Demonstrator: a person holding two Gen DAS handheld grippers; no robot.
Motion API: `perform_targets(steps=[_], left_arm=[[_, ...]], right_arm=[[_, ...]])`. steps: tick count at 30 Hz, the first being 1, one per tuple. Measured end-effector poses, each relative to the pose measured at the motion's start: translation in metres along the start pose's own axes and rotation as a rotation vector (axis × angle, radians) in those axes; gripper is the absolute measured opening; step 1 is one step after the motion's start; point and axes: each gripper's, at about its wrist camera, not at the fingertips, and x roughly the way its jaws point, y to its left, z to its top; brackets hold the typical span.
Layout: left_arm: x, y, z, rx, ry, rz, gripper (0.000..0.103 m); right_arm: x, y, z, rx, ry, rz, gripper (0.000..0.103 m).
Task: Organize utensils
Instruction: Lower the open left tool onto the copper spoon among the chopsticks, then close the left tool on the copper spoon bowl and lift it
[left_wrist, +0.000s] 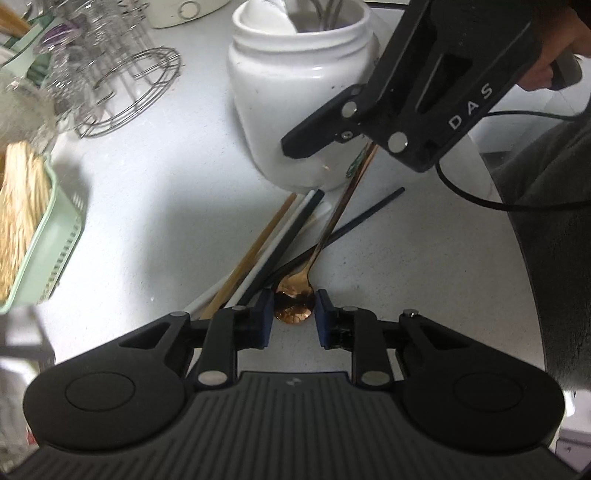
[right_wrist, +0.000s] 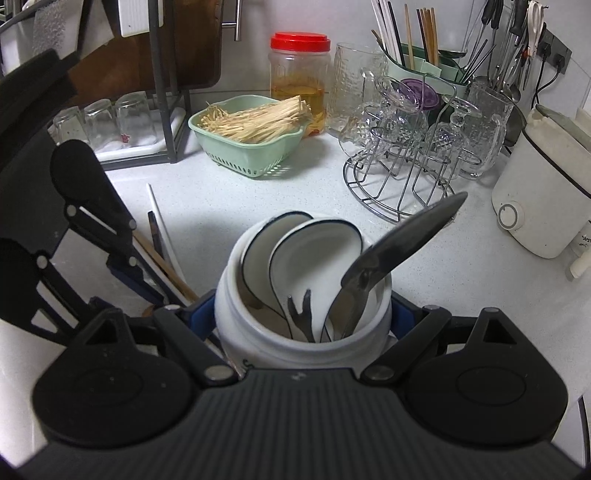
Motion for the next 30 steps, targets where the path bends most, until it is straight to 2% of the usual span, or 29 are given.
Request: perform_targets(steps=[5, 7, 11, 20, 21, 30], left_arm=[[-0.013, -0.002, -0.013, -0.094, -0.018, 0.018, 0.018], [-0.02, 0.0, -0.019, -0.146, -0.028, 0.0, 0.015], [-0.025, 0.002, -0.029, -0.226, -0.04, 0.018, 0.014], [-0.031, 0.018, -0.034, -0.315, -0.07, 0.029, 0.009], [-0.031, 0.021, -0.035, -0.327, -0.072, 0.026, 0.006], [-0.023, 0.043, -0.042, -0.395, -0.056, -0.035, 0.006]], right_arm=[[0.0, 0.0, 0.0, 0.001, 0.002, -0.004, 0.092], [0.001, 0.001, 0.0, 0.001, 0.004, -0.006, 0.093], [0.001, 0.002, 0.0, 0.0, 0.007, -0.013, 0.093], [0.003, 0.003, 0.001, -0.004, 0.017, -0.024, 0.093], [0.003, 0.003, 0.001, -0.004, 0.018, -0.024, 0.093], [0.004, 0.004, 0.001, -0.002, 0.021, -0.033, 0.093]])
